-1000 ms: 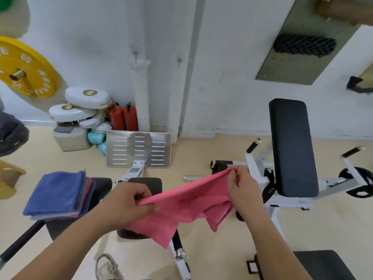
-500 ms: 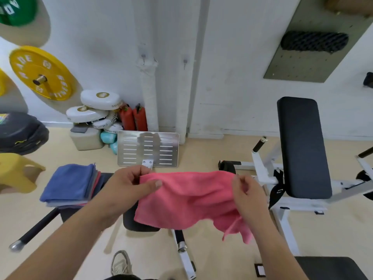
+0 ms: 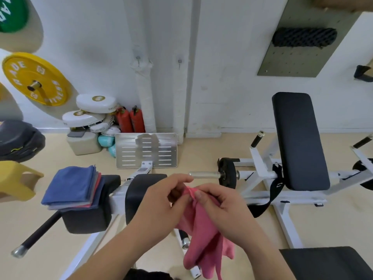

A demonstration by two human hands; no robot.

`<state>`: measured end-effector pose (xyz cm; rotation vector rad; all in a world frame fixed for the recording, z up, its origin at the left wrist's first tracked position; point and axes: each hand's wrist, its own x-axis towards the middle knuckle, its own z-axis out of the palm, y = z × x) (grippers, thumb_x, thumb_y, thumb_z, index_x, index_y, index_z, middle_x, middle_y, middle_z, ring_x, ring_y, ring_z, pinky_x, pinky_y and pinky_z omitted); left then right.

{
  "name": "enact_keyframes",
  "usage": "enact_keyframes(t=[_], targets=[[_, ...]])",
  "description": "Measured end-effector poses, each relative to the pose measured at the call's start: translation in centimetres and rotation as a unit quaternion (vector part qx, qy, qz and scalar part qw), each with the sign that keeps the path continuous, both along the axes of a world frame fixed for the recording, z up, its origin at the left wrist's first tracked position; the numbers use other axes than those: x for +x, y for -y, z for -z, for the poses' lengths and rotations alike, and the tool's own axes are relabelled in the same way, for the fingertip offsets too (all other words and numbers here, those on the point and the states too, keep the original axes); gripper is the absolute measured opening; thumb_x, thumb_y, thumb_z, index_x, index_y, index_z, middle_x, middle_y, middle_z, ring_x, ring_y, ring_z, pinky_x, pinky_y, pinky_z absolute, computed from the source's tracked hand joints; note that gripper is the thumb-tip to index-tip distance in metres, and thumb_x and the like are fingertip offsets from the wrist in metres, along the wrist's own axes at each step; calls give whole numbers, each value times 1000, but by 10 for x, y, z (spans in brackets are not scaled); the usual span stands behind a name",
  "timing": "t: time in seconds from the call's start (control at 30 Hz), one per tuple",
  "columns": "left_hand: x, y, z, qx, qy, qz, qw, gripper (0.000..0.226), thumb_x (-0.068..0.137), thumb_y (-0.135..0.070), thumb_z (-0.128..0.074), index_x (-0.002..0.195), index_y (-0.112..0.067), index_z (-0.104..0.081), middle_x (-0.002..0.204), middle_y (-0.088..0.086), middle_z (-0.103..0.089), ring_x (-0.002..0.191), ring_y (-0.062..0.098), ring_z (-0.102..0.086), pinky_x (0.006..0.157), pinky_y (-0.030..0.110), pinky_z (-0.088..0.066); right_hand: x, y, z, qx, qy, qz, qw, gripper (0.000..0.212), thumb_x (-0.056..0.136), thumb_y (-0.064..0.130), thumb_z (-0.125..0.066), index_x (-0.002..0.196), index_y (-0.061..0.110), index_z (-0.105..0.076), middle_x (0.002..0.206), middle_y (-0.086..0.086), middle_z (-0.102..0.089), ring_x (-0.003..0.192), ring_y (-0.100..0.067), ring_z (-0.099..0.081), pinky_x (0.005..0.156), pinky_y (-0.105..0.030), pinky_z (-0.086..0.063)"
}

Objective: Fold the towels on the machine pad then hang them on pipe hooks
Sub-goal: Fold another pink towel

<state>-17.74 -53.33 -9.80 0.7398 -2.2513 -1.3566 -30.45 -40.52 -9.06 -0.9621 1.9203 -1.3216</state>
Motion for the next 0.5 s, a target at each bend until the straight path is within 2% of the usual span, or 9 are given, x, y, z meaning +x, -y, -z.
enact_keyframes(t=[0.1,0.2,0.33,0.43,0.5], targets=[[14,8,3,-81,23,16,996,29,91,-7,-72,109,-29,-77,88,-15,-67,93,6,-65,80,7,-46,5,11,3,-1,-14,-42,999,17,100,14,-66,96,21,-80,90,4,-79,91,-9,-72,86,-22,-56],[29,18,2,-74,41,-27,996,20,92,-11,-70,101,-26,-79,91,-13,-68,97,2,-63,81,7,-44,7,22,7,18,-29,-73,997,17,97,14,-69,97,25,-82,91,12,-79,93,-2,-72,85,-15,-53],[43,30,-1,-82,58,-55,993,16,91,-10,-69,91,-25,-74,90,-12,-67,96,2,-61,80,8,-44,2,31,18,75,-67,-68,993,19,92,14,-72,88,32,-78,88,13,-78,86,-6,-72,82,-30,-58],[50,34,-1,-55,63,-80,993,18,93,-9,-65,89,-26,-71,91,-12,-66,94,1,-60,77,8,-44,-1,37,23,119,-93,-76,986,35,83,3,-61,87,34,-76,84,13,-77,83,-7,-71,81,-36,-60],[54,40,-1,-27,65,-114,991,20,95,-11,-63,86,-28,-70,91,-12,-68,92,0,-61,74,8,-44,-4,38,28,128,-124,-55,982,35,80,2,-60,84,33,-75,83,15,-75,83,-6,-69,82,-37,-59]])
